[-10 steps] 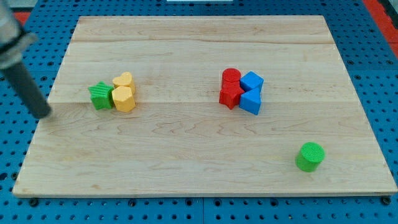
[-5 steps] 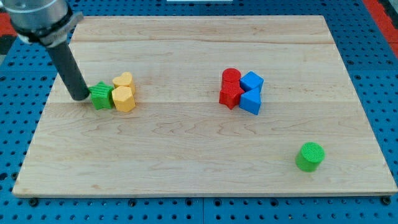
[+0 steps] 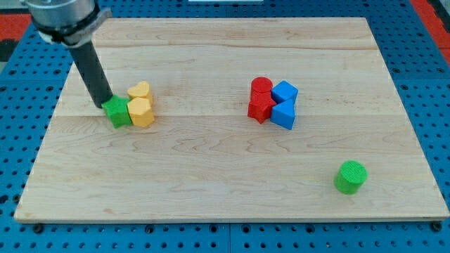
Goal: Push the green star into the green circle
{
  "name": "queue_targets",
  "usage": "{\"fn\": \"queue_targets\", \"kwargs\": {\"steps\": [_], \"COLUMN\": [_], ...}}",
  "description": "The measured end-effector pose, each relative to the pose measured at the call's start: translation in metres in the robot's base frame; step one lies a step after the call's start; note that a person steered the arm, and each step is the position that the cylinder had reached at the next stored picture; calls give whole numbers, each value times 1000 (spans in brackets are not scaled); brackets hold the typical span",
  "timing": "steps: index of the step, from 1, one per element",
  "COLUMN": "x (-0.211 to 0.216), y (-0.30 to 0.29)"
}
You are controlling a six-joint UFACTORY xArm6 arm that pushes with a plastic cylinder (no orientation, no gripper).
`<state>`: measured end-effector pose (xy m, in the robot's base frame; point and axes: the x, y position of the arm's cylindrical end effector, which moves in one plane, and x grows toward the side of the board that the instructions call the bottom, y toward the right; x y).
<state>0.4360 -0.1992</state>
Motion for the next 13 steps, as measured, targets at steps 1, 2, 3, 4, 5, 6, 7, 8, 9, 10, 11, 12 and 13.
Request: {"fn": "queue_targets", "kwargs": {"steps": [1, 2, 3, 4, 5, 6, 7, 8, 9, 10, 11, 12, 13], "x": [52, 61, 31, 9, 5, 39, 66, 64, 56, 78, 98, 102, 105], "y": [12, 15, 4, -2, 17, 63, 113, 96, 33, 12, 58, 146, 226]}}
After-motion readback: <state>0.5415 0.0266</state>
